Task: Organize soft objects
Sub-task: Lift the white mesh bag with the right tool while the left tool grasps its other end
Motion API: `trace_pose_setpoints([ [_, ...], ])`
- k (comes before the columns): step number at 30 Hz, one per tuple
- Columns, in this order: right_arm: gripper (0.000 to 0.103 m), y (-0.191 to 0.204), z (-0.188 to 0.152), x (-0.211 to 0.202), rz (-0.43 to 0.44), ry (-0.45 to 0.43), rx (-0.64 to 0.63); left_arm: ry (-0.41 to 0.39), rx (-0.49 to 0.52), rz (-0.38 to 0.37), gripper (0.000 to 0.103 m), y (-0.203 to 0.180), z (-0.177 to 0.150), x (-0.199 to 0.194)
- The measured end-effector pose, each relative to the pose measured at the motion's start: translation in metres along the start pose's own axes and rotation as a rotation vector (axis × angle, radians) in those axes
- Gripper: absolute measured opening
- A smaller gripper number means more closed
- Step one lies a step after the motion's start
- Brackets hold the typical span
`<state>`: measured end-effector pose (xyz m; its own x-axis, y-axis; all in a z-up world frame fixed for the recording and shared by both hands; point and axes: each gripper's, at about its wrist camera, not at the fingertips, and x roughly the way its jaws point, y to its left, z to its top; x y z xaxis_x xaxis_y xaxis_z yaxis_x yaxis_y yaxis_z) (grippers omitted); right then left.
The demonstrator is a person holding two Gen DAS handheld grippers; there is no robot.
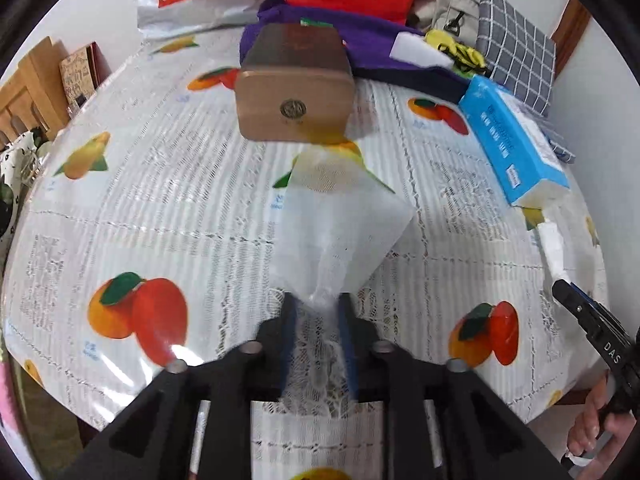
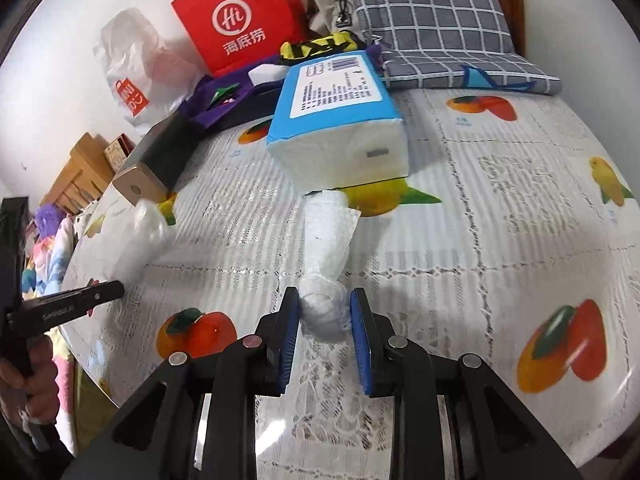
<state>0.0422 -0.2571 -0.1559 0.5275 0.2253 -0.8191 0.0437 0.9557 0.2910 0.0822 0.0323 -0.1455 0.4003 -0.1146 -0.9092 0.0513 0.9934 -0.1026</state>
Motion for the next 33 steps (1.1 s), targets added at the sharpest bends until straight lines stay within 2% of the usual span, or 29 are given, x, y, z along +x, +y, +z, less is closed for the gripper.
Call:
trace_pose_setpoints([
  [2, 0.026, 0.001, -0.001, -0.006, -0.004, -0.009, -0.003, -0.023, 0.006, 0.017, 0.054, 0.000, 0.001, -0.008],
  [5, 0.026, 0.001, -0.002, -0.013, 0.001, -0.021, -0.002, -0.075, 0.016, 0.012, 0.061, 0.001, 0.005, -0.019],
  [8, 0.026, -0.001, 0.000, -0.023, -0.007, -0.038, -0.006, -0.085, 0.018, -0.009, 0.063, 0.003, 0.011, -0.018],
  [11, 0.026, -0.001, 0.003, -0.031, -0.009, -0.055, -0.009, -0.087, 0.049, 0.011, 0.066, -0.001, 0.020, -0.008],
  [13, 0.026, -0.001, 0.005, -0.034, -0.015, -0.057, -0.014, -0.074, 0.069, 0.033, 0.067, -0.005, 0.024, -0.001],
  [18, 0.026, -0.003, 0.007, -0.028, -0.028, -0.042, -0.018, -0.039, 0.105, 0.027, 0.068, -0.012, 0.031, 0.025],
  [20, 0.026, -0.003, 0.008, -0.024, -0.035, -0.035, -0.016, -0.060, 0.132, 0.048, 0.077, -0.017, 0.031, 0.029],
  [22, 0.026, -0.003, 0.011, -0.020, -0.038, -0.031, -0.016, -0.061, 0.154, 0.045, 0.081, -0.023, 0.031, 0.034],
  [25, 0.026, -0.001, 0.014, -0.015, -0.038, -0.024, -0.021, -0.075, 0.172, 0.064, 0.081, -0.028, 0.031, 0.037],
  [27, 0.026, 0.002, 0.017, -0.012, -0.038, -0.020, -0.028, -0.083, 0.167, 0.063, 0.078, -0.028, 0.031, 0.037],
  [29, 0.026, 0.006, 0.020, -0.010, -0.037, -0.018, -0.039, -0.093, 0.154, 0.062, 0.061, -0.026, 0.033, 0.035],
  [30, 0.026, 0.007, 0.021, -0.010, -0.037, -0.019, -0.043, -0.094, 0.147, 0.064, 0.057, -0.024, 0.035, 0.034],
  [32, 0.026, 0.010, 0.024, -0.011, -0.036, -0.024, -0.050, -0.095, 0.144, 0.058, 0.039, -0.023, 0.037, 0.034],
  [33, 0.026, 0.011, 0.025, -0.011, -0.034, -0.026, -0.053, -0.094, 0.144, 0.056, 0.035, -0.022, 0.038, 0.034],
])
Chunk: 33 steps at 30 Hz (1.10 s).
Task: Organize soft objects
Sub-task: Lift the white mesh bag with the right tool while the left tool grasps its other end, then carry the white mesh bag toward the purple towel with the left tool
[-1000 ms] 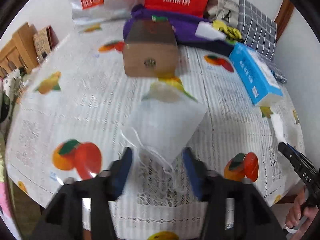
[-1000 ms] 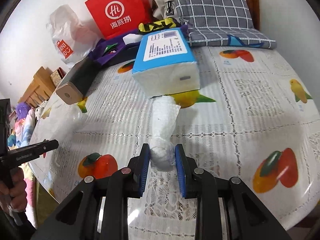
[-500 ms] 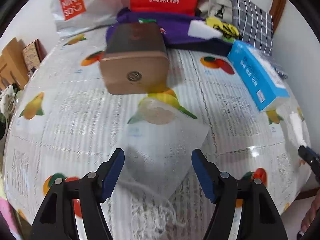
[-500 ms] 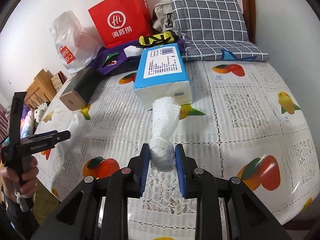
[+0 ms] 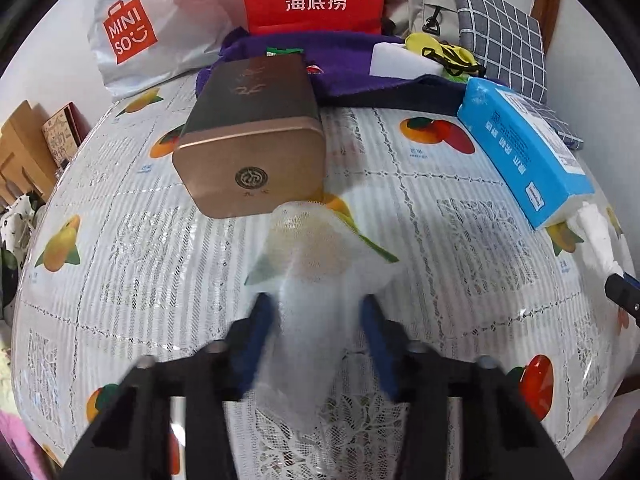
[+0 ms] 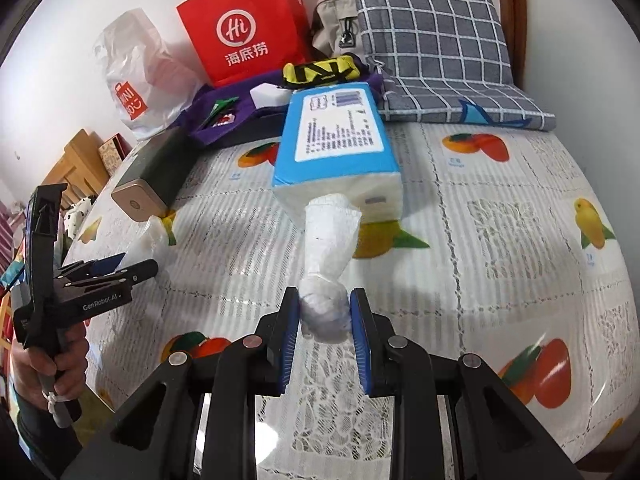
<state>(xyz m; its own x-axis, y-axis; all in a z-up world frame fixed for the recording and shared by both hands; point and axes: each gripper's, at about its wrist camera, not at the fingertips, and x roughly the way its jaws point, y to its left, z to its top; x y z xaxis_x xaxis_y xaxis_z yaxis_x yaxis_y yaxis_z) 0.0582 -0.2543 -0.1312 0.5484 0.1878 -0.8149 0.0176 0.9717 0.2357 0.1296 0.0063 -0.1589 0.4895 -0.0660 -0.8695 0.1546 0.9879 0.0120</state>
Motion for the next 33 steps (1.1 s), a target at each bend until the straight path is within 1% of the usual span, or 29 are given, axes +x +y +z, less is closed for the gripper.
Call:
trace_pose_setpoints([
  [2, 0.026, 0.001, 0.003, -0.001, 0.004, -0.004, -0.004, 0.005, -0.008, -0.004, 0.019, 0.002, 0.001, 0.000],
  [3, 0.026, 0.002, 0.004, -0.002, 0.005, -0.006, -0.008, 0.011, -0.019, -0.015, 0.016, 0.004, 0.002, 0.000],
  [4, 0.026, 0.003, 0.006, -0.002, 0.005, -0.007, -0.011, 0.018, -0.031, -0.033, 0.010, 0.006, 0.003, 0.000],
  [5, 0.026, 0.003, 0.007, -0.003, 0.006, -0.009, -0.013, 0.025, -0.045, -0.053, 0.009, 0.008, 0.004, -0.001],
  [8, 0.026, 0.003, 0.011, -0.007, 0.011, -0.020, -0.015, 0.047, -0.083, -0.105, 0.008, 0.016, 0.005, -0.003],
  [13, 0.026, 0.003, 0.017, -0.013, 0.019, -0.041, -0.014, 0.050, -0.119, -0.134, 0.008, 0.020, 0.004, -0.012],
  [18, 0.026, 0.005, 0.023, -0.015, 0.028, -0.048, -0.018, 0.029, -0.121, -0.137, 0.008, 0.021, 0.006, -0.028],
  [24, 0.026, 0.009, 0.032, -0.022, 0.036, -0.067, -0.024, -0.035, -0.099, -0.135, 0.008, 0.018, 0.018, -0.059],
  [33, 0.026, 0.016, 0.058, -0.035, 0.046, -0.104, -0.052, -0.078, -0.110, -0.129, 0.008, 0.017, 0.037, -0.078],
])
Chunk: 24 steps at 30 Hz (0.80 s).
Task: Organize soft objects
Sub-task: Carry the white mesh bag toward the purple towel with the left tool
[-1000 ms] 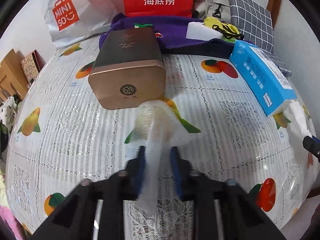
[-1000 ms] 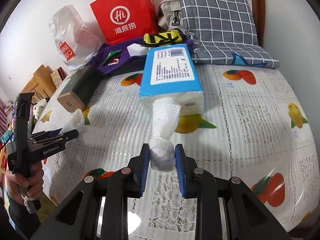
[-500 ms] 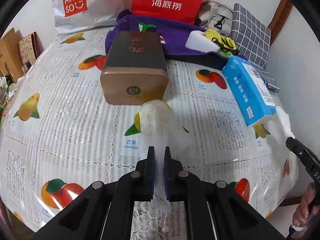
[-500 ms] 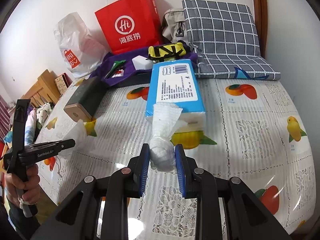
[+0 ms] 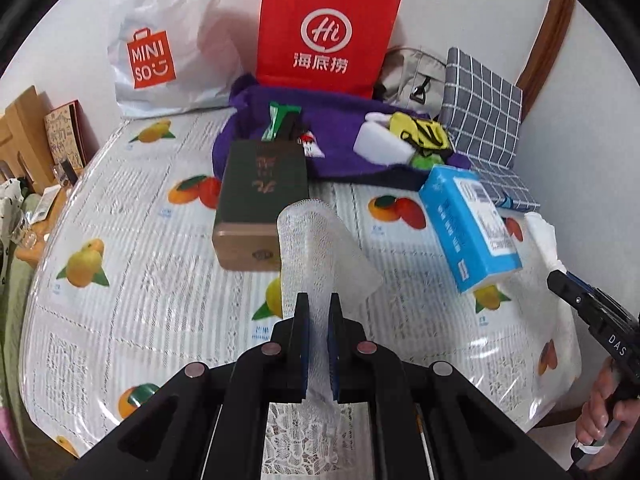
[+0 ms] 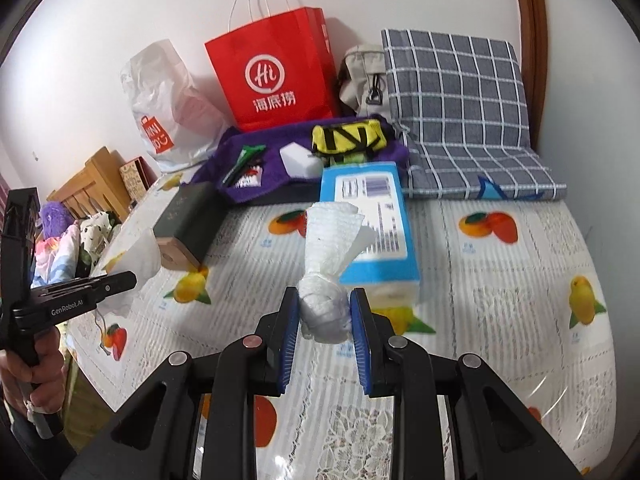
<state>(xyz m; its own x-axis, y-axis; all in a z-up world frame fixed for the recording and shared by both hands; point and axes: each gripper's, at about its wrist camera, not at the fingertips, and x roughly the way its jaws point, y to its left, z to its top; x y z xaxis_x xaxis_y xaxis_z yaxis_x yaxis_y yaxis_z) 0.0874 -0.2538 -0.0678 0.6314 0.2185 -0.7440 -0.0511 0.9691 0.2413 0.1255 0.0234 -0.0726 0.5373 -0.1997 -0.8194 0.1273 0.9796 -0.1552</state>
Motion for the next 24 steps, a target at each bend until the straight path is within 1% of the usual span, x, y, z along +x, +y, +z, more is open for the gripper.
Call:
trace_pose_setpoints([
  [10, 0.026, 0.009, 0.037, 0.000, 0.007, -0.029, -0.031, -0.048, 0.006, 0.012, 0.008, -0.001, 0.032, -0.011],
  [16, 0.026, 0.012, 0.059, 0.003, -0.001, -0.049, -0.044, -0.072, 0.004, 0.022, 0.008, 0.000, 0.054, -0.013],
  [20, 0.026, 0.013, 0.076, 0.008, -0.013, -0.063, -0.052, -0.084, 0.006, 0.007, 0.008, -0.001, 0.068, -0.014],
  [24, 0.026, 0.014, 0.091, 0.016, -0.023, -0.067, -0.059, -0.103, 0.014, 0.019, 0.008, -0.003, 0.083, -0.013],
])
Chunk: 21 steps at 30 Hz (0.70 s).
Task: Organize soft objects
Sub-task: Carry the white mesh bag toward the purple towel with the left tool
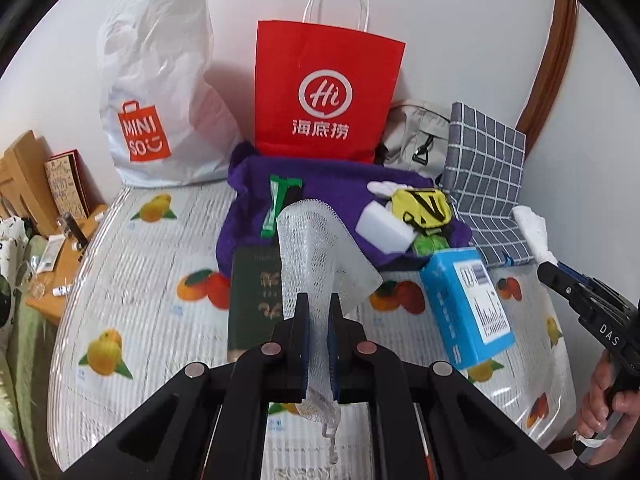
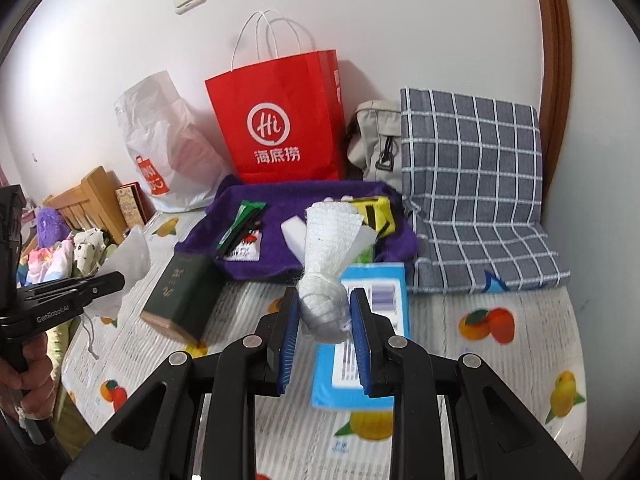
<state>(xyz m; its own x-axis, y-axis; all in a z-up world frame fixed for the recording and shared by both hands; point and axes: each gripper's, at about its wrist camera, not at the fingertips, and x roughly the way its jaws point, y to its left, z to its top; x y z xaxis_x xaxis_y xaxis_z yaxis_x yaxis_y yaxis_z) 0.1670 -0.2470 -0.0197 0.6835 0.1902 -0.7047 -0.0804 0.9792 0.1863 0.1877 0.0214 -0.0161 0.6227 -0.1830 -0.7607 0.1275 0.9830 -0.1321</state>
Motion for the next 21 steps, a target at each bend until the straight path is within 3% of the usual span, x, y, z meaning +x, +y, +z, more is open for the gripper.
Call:
trace_pose_setpoints([
  [21, 0.026, 0.001, 0.055, 0.042, 0.012, -0.036, -0.012, -0.006, -0.052, 0.015, 0.008, 0.029, 0.059, 0.042],
])
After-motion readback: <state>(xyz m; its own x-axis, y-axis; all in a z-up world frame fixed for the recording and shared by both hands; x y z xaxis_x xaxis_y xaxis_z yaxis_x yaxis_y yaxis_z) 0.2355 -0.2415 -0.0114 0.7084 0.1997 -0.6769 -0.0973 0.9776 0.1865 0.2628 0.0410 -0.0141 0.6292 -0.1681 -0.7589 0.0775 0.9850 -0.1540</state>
